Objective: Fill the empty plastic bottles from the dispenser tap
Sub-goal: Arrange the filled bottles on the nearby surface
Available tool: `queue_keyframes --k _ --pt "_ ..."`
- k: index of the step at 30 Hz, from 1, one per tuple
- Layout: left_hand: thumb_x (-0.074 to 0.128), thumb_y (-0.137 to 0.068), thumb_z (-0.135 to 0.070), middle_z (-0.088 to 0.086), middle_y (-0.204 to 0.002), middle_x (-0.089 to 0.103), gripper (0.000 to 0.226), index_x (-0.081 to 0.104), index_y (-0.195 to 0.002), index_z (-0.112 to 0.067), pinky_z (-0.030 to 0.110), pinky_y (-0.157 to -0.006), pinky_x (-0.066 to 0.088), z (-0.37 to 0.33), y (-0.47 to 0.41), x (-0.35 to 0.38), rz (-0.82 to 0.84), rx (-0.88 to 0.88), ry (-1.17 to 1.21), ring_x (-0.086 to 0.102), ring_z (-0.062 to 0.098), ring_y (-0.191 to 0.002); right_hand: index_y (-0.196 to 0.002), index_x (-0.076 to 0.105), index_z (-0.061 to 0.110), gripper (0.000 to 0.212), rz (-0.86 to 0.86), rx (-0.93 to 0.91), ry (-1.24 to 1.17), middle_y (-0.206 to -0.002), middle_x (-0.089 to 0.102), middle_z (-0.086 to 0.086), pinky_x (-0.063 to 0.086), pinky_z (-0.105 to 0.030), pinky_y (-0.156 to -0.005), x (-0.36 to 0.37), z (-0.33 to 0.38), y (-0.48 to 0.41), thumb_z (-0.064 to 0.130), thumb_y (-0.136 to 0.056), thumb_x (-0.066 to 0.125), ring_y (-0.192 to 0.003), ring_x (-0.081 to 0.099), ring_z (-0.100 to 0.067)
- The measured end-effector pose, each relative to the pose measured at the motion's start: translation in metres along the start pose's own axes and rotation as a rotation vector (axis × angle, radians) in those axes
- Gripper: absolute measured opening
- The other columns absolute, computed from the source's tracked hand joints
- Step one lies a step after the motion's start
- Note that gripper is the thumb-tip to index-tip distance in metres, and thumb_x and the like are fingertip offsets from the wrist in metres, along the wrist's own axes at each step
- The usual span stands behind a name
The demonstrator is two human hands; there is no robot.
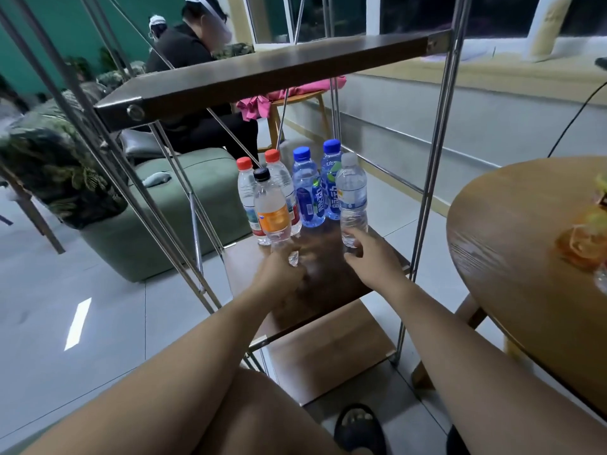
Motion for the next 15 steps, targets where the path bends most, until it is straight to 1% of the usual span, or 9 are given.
queue_keyframes --k 1,3,5,7,9,11,13,15 --pt "0.069 -0.098 -0.032 0.005 -0.126 0.075 0.052 0.058 -0.148 -0.041 0.028 -0.076 0.049 0.003 -0.004 0.0 -0.019 -0.018 -0.02 0.07 0.026 -0.101 -0.15 0.06 0.034 0.056 -0.002 -0.001 0.01 -0.138 0.068 -0.004 0.053 -0.035 -0.097 0.0 -0.003 -0.004 0.021 -0.098 0.074 -0.122 0.066 -0.026" --pt "0.066 -0.096 -0.036 0.005 -0.124 0.077 0.051 0.057 -0.145 -0.046 0.034 -0.081 0.05 0.01 -0.012 0.0 -0.046 -0.068 -0.057 0.069 0.032 -0.11 -0.151 0.059 0.035 0.055 -0.008 0.003 0.048 -0.135 0.066 -0.008 0.053 -0.039 -0.1 -0.001 -0.008 -0.011 0.025 -0.099 0.074 -0.121 0.065 -0.029" --pt "0.063 -0.097 -0.038 0.007 -0.124 0.076 0.051 0.056 -0.146 -0.047 0.038 -0.087 0.055 0.018 -0.019 -0.002 -0.081 -0.12 -0.076 0.07 0.035 -0.114 -0.152 0.057 0.038 0.056 -0.01 0.016 0.078 -0.132 0.063 -0.009 0.052 -0.043 -0.104 -0.001 -0.013 -0.018 0.03 -0.099 0.074 -0.122 0.063 -0.032" --pt "0.058 -0.096 -0.045 0.01 -0.128 0.074 0.05 0.056 -0.147 -0.045 0.044 -0.097 0.057 0.022 -0.022 -0.002 -0.114 -0.16 -0.061 0.069 0.039 -0.117 -0.152 0.056 0.04 0.057 -0.011 0.029 0.103 -0.133 0.057 -0.01 0.051 -0.046 -0.107 0.001 -0.017 -0.023 0.036 -0.098 0.074 -0.124 0.06 -0.033" --pt "0.048 -0.089 -0.058 0.01 -0.131 0.071 0.057 0.057 -0.144 -0.047 0.05 -0.105 0.056 0.028 -0.026 0.0 -0.136 -0.192 -0.056 0.067 0.04 -0.121 -0.151 0.057 0.041 0.058 -0.023 0.031 0.11 -0.134 0.049 -0.008 0.051 -0.045 -0.109 0.002 -0.021 -0.027 0.042 -0.096 0.077 -0.125 0.058 -0.033" --pt "0.04 -0.082 -0.063 0.008 -0.132 0.069 0.065 0.06 -0.142 -0.049 0.053 -0.107 0.054 0.035 -0.032 0.002 -0.16 -0.225 -0.066 0.065 0.039 -0.122 -0.149 0.059 0.038 0.06 -0.039 0.027 0.087 -0.137 0.043 -0.006 0.051 -0.043 -0.11 0.004 -0.023 -0.03 0.042 -0.094 0.081 -0.125 0.059 -0.031" --pt "0.044 -0.086 -0.065 0.006 -0.135 0.065 0.06 0.06 -0.142 -0.049 0.054 -0.109 0.052 0.039 -0.034 0.002 -0.179 -0.252 -0.084 0.063 0.038 -0.123 -0.149 0.06 0.034 0.06 -0.054 0.019 0.076 -0.146 0.039 -0.006 0.051 -0.042 -0.111 0.005 -0.023 -0.032 0.039 -0.094 0.082 -0.131 0.057 -0.029" --pt "0.053 -0.095 -0.058 0.008 -0.141 0.059 0.051 0.059 -0.144 -0.046 0.052 -0.114 0.047 0.039 -0.031 -0.001 -0.176 -0.275 -0.148 0.058 0.037 -0.13 -0.15 0.059 0.033 0.06 -0.064 0.007 0.09 -0.156 0.035 -0.006 0.05 -0.045 -0.112 0.005 -0.022 -0.033 0.038 -0.094 0.082 -0.138 0.054 -0.03"
Point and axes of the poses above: each hand's wrist, its own y-axis away from the middle knuckle, its own x-axis out of the palm, z = x × y, the point moved 6 cm from there along -y, towards the middle knuckle
